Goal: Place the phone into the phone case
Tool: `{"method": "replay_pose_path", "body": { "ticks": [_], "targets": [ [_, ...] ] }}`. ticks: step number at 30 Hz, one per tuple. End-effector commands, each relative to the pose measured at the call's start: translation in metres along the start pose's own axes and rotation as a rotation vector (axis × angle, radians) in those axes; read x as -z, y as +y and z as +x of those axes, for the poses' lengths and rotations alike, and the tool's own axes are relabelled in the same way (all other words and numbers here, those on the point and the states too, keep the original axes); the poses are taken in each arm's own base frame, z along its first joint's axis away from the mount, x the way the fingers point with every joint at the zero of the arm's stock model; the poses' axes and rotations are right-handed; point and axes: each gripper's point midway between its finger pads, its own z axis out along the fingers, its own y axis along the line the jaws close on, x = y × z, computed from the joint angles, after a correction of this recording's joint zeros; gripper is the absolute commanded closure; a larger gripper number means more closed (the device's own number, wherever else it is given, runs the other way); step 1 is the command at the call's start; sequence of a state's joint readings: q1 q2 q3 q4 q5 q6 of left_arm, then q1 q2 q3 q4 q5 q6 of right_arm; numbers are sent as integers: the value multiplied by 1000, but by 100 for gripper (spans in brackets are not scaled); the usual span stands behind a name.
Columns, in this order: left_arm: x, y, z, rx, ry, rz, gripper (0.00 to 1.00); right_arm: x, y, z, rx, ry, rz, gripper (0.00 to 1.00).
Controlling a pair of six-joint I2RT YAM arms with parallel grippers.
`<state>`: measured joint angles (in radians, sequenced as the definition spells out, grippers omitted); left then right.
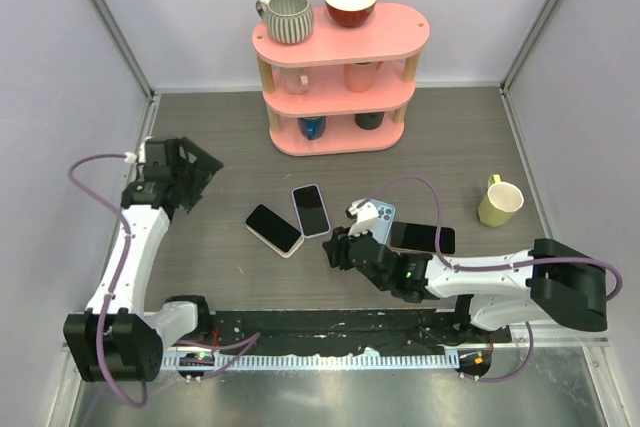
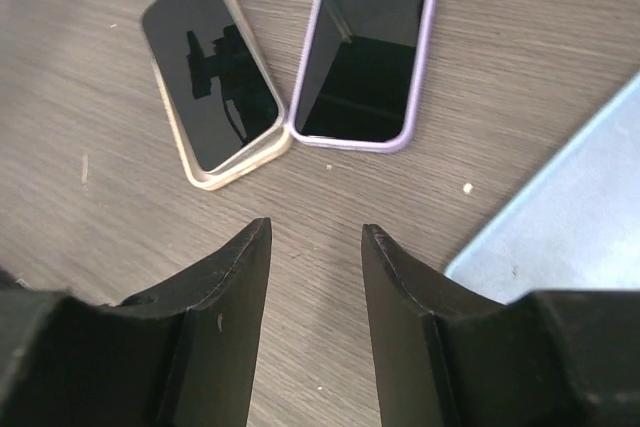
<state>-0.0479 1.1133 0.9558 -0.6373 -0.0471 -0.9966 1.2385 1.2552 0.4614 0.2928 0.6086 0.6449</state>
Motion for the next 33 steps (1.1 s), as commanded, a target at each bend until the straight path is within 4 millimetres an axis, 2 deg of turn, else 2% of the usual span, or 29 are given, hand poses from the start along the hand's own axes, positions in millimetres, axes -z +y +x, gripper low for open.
{"method": "replay_pose_path", "body": {
  "ticks": [1,3,4,5,6,7,8,9,10,11,14,15,17,18,20,21,22,24,25,27,28,30,33],
  "targets": [
    [5,38,-23,-50,10,-60,0,-2,45,-53,88,-24,-189,53],
    [4,37,-25,-67,80,10,0,-11,46,-51,121,28,-194,53],
    [2,40,-24,-87,97,22,0,-16,56,-64,131,29,-236,53],
    [3,31,-22,-85,123,99,0,-21,59,-65,145,42,-250,53],
    [1,30,-20,-88,130,122,0,-33,57,-52,170,96,-240,53],
    [-1,36,-11,-81,149,130,0,-39,69,-64,170,90,-265,53],
    [-3,33,-10,-74,144,154,0,-47,71,-60,190,121,-283,53],
    [-5,34,-4,-72,162,169,0,-58,68,-44,212,180,-275,53],
    [-10,42,2,-77,184,145,0,-65,80,-50,218,178,-299,53],
    [-10,52,10,-95,215,99,0,-68,86,-42,235,207,-334,53],
    [-14,72,14,-125,221,14,0,-86,100,-28,265,266,-377,53],
    [-16,77,13,-141,212,-4,0,-92,105,-33,275,258,-375,53],
    [-12,87,12,-152,193,-52,0,-106,103,-23,300,285,-353,53],
    [-11,88,8,-153,174,-67,0,-110,109,-29,320,281,-358,53],
    [-7,91,-3,-171,114,-92,0,-120,104,-15,348,330,-336,52],
    [-5,89,-10,-169,90,-101,0,-129,105,-25,363,300,-309,52],
    [-2,94,-12,-159,82,-135,0,-133,99,-13,379,336,-287,52],
    [0,90,-11,-157,97,-123,0,-138,96,-14,393,336,-265,50],
    [0,78,-6,-159,123,-46,0,-140,92,-13,398,336,-245,49],
    [-3,76,7,-128,150,3,0,-143,91,-15,401,339,-234,47],
    [-4,66,10,-118,159,71,0,-144,90,-17,400,338,-231,45],
    [-10,71,23,-106,186,92,0,-144,91,-17,409,345,-230,37],
    [-16,70,30,-94,212,118,2,-147,88,-13,432,363,-232,34]
  ]
}}
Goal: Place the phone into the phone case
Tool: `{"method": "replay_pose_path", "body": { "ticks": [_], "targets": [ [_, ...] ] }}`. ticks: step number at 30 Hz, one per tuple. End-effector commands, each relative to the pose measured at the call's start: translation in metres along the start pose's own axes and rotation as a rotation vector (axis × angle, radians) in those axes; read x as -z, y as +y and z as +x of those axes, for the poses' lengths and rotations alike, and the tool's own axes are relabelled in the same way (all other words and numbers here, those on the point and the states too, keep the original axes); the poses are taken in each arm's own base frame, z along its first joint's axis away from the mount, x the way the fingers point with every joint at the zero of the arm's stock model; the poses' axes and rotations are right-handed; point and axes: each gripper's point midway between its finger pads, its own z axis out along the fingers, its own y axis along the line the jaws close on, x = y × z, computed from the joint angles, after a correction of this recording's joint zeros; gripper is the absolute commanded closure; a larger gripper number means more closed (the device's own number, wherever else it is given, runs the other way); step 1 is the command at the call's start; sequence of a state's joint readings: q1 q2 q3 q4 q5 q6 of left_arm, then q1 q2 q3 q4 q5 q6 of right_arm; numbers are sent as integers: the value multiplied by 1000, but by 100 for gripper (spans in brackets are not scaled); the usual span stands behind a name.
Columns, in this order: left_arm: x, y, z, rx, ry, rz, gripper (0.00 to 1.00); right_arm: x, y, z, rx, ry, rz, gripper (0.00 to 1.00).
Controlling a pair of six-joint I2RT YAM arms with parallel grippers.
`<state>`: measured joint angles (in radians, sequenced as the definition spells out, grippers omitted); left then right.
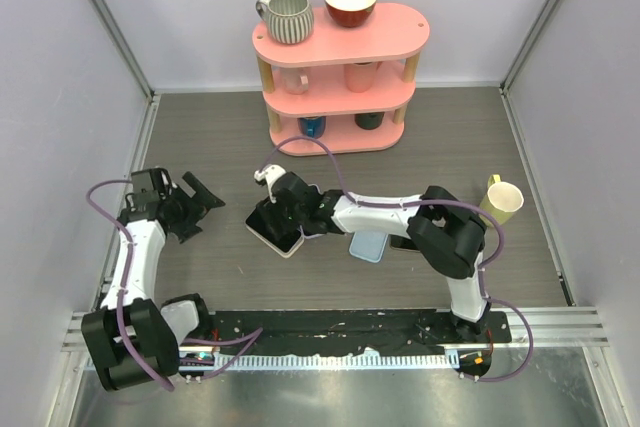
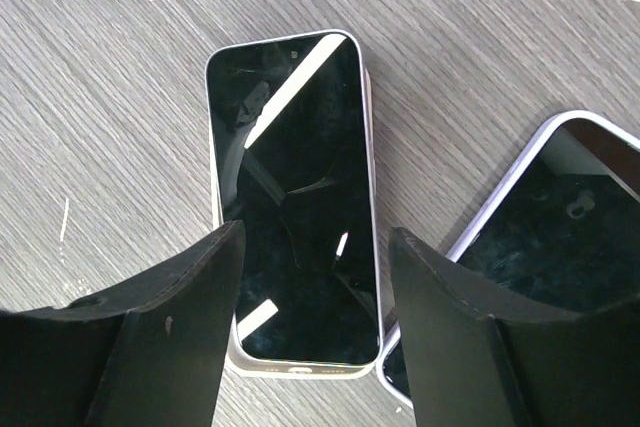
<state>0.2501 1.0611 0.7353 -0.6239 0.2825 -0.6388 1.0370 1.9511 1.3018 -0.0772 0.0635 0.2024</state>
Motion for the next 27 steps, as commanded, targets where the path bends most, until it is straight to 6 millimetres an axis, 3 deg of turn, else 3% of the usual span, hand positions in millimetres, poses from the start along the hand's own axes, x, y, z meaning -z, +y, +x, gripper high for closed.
{"method": "replay_pose_path", "body": {
  "ticks": [1,6,10,14,16,17,21,22,27],
  "targets": [
    [-7,-18,4,1,24,125,3,-3,-5,-15,42,-6,3,34],
    [-15,-17,10,17,67,134,7,-17,-2,1,47,60,-37,34],
    [-17,-11,9,34,61,95,13,-16,5,11,-2,87,-70,36],
    [-21,-6,14,75,80,50,19,-11,11,31,-146,121,-65,45],
    [-23,-8,22,110,110,56,21,-8,21,29,-209,98,-94,49],
    [-26,-7,32,122,136,58,23,-6,23,40,-235,111,-98,52],
    [-32,-11,49,136,174,87,26,1,49,49,-363,99,-98,59],
    [-33,-9,52,132,177,77,27,1,56,41,-377,60,-114,60],
    [-29,-20,63,93,204,103,28,11,71,41,-454,22,-95,56]
  ]
}}
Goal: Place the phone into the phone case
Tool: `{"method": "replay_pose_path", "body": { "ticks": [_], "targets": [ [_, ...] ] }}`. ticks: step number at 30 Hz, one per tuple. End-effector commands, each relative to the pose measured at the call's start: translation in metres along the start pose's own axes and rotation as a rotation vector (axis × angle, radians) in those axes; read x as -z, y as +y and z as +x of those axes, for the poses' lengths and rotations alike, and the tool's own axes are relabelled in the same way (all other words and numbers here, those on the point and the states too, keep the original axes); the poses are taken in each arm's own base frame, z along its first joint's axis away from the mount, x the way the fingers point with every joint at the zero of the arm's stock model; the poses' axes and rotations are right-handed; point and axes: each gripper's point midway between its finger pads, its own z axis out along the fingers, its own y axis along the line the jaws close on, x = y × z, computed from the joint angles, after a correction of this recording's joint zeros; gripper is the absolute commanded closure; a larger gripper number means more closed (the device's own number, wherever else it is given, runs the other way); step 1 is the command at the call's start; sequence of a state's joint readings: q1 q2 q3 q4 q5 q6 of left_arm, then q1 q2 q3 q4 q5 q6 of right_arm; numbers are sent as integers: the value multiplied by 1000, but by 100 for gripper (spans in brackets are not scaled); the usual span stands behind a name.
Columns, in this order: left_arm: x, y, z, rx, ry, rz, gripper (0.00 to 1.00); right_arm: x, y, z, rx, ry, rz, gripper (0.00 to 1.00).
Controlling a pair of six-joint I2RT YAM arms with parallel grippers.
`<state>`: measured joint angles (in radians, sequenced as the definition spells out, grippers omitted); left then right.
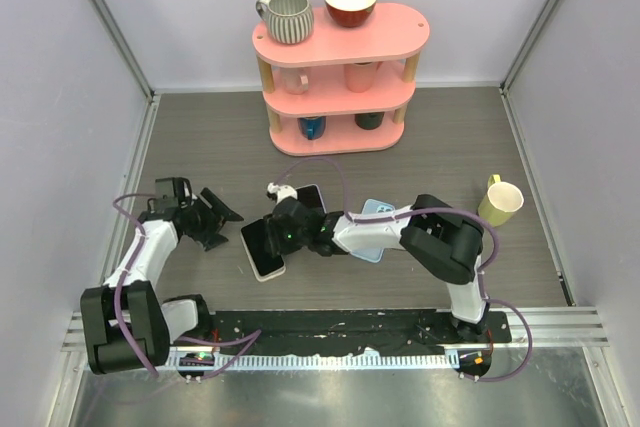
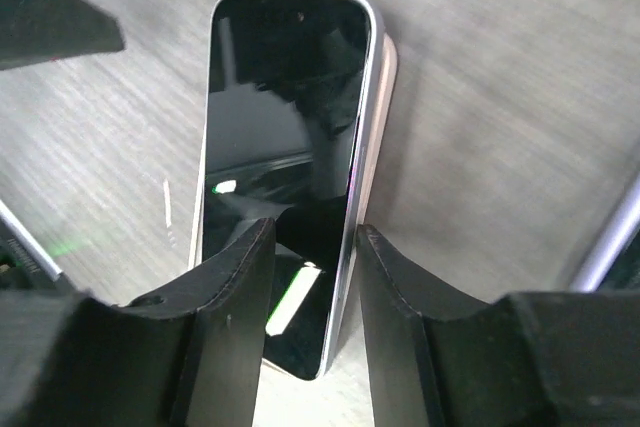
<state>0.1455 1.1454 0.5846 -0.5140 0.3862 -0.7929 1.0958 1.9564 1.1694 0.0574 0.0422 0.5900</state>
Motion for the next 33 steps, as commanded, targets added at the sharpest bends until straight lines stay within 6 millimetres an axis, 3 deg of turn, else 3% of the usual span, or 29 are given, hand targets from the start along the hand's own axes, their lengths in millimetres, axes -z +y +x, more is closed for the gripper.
{"method": "replay_pose_path", "body": {
  "ticks": [1,5,8,16,24,28,30,33],
  "targets": [
    [4,-20,3,-30,-2,69,28,19,31,10,-117,-17,-47,56],
    [2,-20,10,-44,10,73,29,36,33,-8,-122,-67,-36,51],
    [0,-19,14,-49,23,62,30,37,27,-7,-102,-64,-10,53],
    [-12,-9,24,-29,75,13,30,30,23,13,-83,-13,-35,67],
    [-14,-3,37,-25,84,-5,34,28,26,50,-126,36,-60,80],
    [-15,2,47,-35,79,-20,35,26,28,53,-158,41,-72,89],
    [-16,3,50,-40,81,-28,36,27,30,51,-179,33,-76,89],
    [-17,5,54,-44,96,-37,36,28,25,48,-190,15,-49,78]
  ]
}}
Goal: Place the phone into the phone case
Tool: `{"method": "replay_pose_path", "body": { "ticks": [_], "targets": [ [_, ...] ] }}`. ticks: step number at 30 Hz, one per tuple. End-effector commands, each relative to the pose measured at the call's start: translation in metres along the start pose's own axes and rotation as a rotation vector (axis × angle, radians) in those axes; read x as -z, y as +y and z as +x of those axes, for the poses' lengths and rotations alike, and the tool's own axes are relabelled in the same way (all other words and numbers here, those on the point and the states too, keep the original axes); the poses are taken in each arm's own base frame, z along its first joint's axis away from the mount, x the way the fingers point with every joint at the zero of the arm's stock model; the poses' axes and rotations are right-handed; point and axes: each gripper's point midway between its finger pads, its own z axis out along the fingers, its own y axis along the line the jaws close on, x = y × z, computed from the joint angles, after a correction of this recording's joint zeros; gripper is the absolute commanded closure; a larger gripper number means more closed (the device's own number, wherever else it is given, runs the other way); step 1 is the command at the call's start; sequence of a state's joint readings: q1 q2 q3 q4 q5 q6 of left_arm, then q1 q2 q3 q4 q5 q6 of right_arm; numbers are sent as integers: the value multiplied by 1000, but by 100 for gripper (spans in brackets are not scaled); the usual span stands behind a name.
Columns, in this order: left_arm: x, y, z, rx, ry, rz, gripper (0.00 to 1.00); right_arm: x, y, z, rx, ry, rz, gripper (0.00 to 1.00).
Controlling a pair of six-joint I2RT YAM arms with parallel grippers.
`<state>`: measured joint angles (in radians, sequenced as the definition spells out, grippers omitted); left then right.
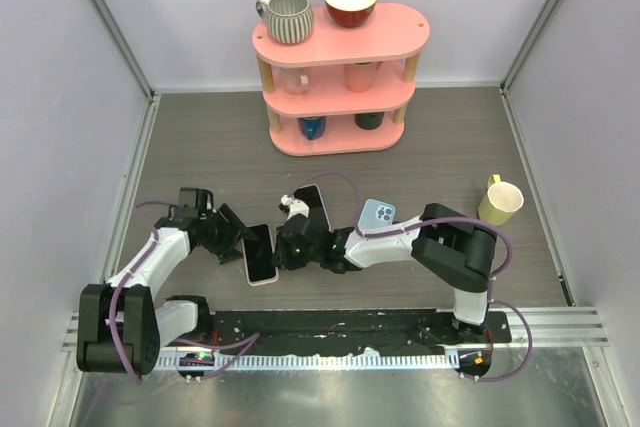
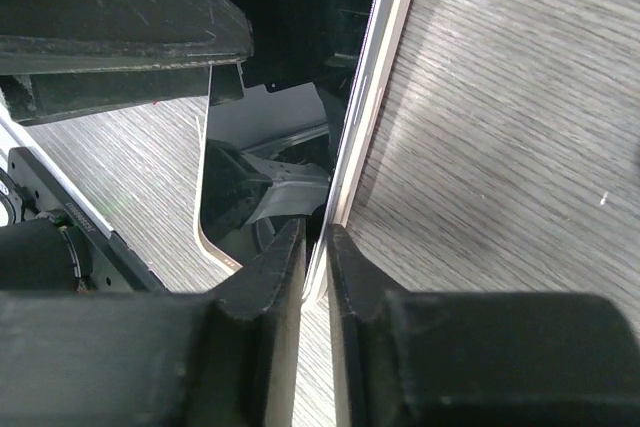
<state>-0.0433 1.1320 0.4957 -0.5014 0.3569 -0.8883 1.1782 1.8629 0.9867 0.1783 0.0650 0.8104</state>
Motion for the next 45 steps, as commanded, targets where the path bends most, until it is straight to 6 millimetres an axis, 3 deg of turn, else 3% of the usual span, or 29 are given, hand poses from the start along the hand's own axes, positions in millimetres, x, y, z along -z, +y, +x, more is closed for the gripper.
{"method": "replay_pose_path", "body": {
  "ticks": [1,10,13,19,26,27,32,45],
  "targets": [
    [-1,-4,-3,-7,-30,4,36,7,1,8,-22,10,8,72],
    [-9,-4,-10,-30,-29,-22,39,15,11,-4,59,-28,-43,48],
    [-15,-3,-8,-28,7,-32,46,9,13,-8,56,-33,-62,45],
    [-24,-2,6,-24,51,31,67,-4,11,-18,69,-51,-27,44],
    [-22,-11,14,-6,91,99,71,-4,9,-30,-43,-74,-96,43],
    [-23,-10,18,4,105,106,71,0,21,-41,-89,-89,-183,43],
    [-24,-13,27,41,137,151,73,19,35,-58,-139,-127,-321,43],
    [-24,-17,42,119,193,234,74,35,62,-82,-274,-174,-568,43]
  ]
}}
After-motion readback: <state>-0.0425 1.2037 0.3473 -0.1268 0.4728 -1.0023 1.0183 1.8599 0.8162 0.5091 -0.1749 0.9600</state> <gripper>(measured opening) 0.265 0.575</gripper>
